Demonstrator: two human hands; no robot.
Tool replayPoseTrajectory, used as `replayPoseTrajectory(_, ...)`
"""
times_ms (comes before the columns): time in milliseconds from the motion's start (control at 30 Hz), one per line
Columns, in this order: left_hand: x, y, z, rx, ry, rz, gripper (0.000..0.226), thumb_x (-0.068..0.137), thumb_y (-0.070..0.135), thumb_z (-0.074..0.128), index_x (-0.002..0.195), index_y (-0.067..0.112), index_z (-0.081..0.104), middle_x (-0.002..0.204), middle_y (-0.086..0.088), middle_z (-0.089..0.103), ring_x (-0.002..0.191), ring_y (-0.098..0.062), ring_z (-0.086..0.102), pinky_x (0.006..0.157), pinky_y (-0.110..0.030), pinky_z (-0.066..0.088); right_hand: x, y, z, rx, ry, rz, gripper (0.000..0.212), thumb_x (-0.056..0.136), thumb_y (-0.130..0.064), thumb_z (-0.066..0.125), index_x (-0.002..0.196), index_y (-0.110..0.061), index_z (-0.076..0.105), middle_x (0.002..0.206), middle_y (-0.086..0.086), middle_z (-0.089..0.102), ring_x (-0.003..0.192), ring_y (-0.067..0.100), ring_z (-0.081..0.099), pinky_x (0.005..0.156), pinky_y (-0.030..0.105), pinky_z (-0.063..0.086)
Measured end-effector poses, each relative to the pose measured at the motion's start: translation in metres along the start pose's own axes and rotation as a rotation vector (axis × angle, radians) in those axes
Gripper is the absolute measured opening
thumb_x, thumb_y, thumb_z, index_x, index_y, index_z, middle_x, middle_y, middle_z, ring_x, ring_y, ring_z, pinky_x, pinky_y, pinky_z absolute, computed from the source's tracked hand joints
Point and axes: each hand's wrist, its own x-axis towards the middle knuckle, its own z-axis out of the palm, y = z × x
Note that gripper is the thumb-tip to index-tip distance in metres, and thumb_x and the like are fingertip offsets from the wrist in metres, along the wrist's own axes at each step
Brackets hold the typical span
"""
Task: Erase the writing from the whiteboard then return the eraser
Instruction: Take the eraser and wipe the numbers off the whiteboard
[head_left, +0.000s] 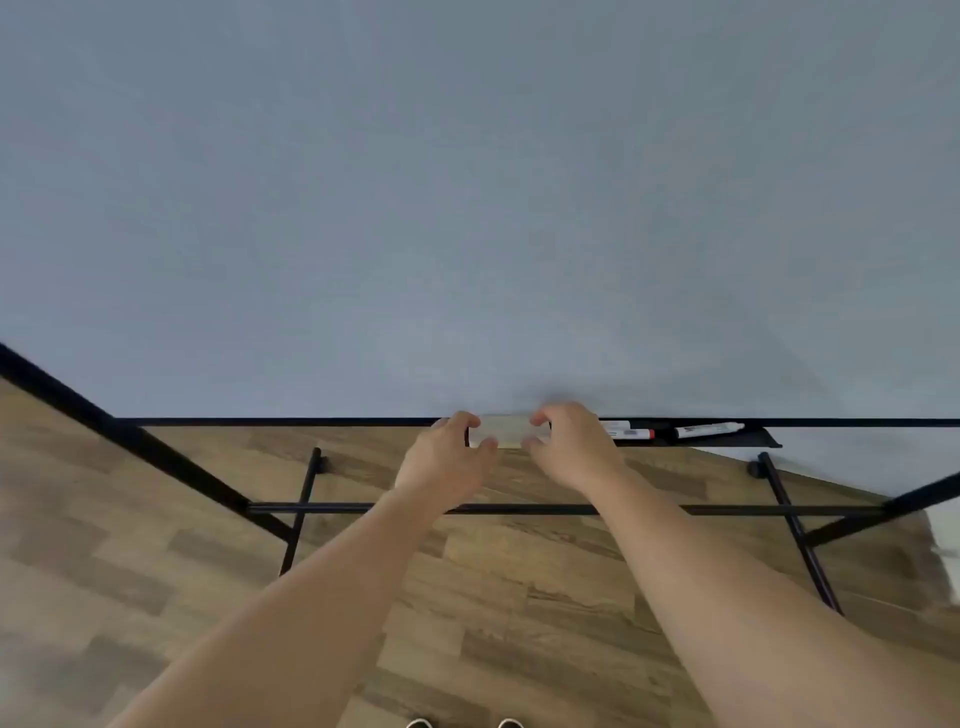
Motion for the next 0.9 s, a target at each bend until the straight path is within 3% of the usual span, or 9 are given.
replayPoseTrajectory(133,0.013,-0.007,0.011,0.038,-0.05,-0.015,0.05,0.095,0.053,0.046,0.137,0.027,0.049,0.128,0.002,0.06,0.117,-0.022,0.055,0.095,-0.045,0.051,0.01,0.003,0.013,-0.027,0.003,0.027,0.037,0.092,-0.034,0.062,0.125,-0.018,0.06,0.129,0.003,0.053,0.112,0.022,0.056,0.091,0.034,0.048)
replayPoseTrajectory(300,0.021,-0.01,0.019,0.0,-0.005,-0.007,0.042,0.095,0.049,0.049,0.129,0.025,0.056,0.121,0.002,0.062,0.114,-0.021,0.055,0.095,-0.043,0.049,0.017,0.006,0.018,-0.005,0.041,0.029,0.035,0.088,-0.033,0.068,0.117,-0.014,0.064,0.123,0.003,0.053,0.107,0.02,0.057,0.087,0.031,0.045)
replayPoseTrajectory(367,0.02,-0.009,0.017,-0.028,0.007,-0.016,0.04,0.095,0.05,0.049,0.125,0.026,0.058,0.119,0.002,0.062,0.111,-0.021,0.056,0.091,-0.04,0.05,0.017,0.005,0.018,0.018,0.049,0.028,0.036,0.086,-0.037,0.07,0.115,-0.016,0.065,0.122,0.0,0.052,0.105,0.019,0.056,0.085,0.03,0.045)
replayPoseTrajectory(533,0.01,-0.001,-0.003,-0.074,0.002,-0.016,0.033,0.096,0.05,0.049,0.116,0.027,0.059,0.108,0.002,0.059,0.084,-0.012,0.058,0.065,-0.029,0.044,0.008,-0.004,0.0,0.027,0.019,0.007,0.043,0.08,-0.046,0.075,0.114,-0.021,0.065,0.12,-0.002,0.055,0.099,0.014,0.054,0.079,0.027,0.042)
replayPoseTrajectory(600,0.006,0.004,-0.014,-0.089,0.026,-0.008,0.03,0.096,0.049,0.05,0.113,0.026,0.06,0.106,0.0,0.06,0.084,-0.013,0.058,0.066,-0.029,0.044,0.004,-0.011,-0.01,0.022,-0.008,-0.005,0.05,0.077,-0.05,0.076,0.116,-0.022,0.064,0.123,-0.001,0.059,0.108,0.017,0.056,0.082,0.028,0.043)
replayPoseTrajectory(767,-0.013,0.022,-0.05,-0.163,0.108,0.037,0.021,0.096,0.045,0.053,0.108,0.029,0.06,0.108,0.004,0.062,0.089,-0.015,0.063,0.078,-0.04,0.059,-0.016,-0.04,-0.045,0.027,0.002,-0.071,0.053,0.077,-0.053,0.074,0.121,-0.026,0.061,0.127,-0.005,0.06,0.111,0.016,0.058,0.089,0.032,0.049)
replayPoseTrajectory(900,-0.031,0.038,-0.08,-0.245,0.184,0.071,0.012,0.097,0.038,0.054,0.102,0.03,0.061,0.107,0.005,0.064,0.081,-0.014,0.067,0.063,-0.03,0.056,-0.032,-0.063,-0.077,0.011,0.058,-0.125,0.05,0.07,-0.059,0.075,0.11,-0.032,0.061,0.113,-0.008,0.06,0.094,0.012,0.059,0.081,0.035,0.055)
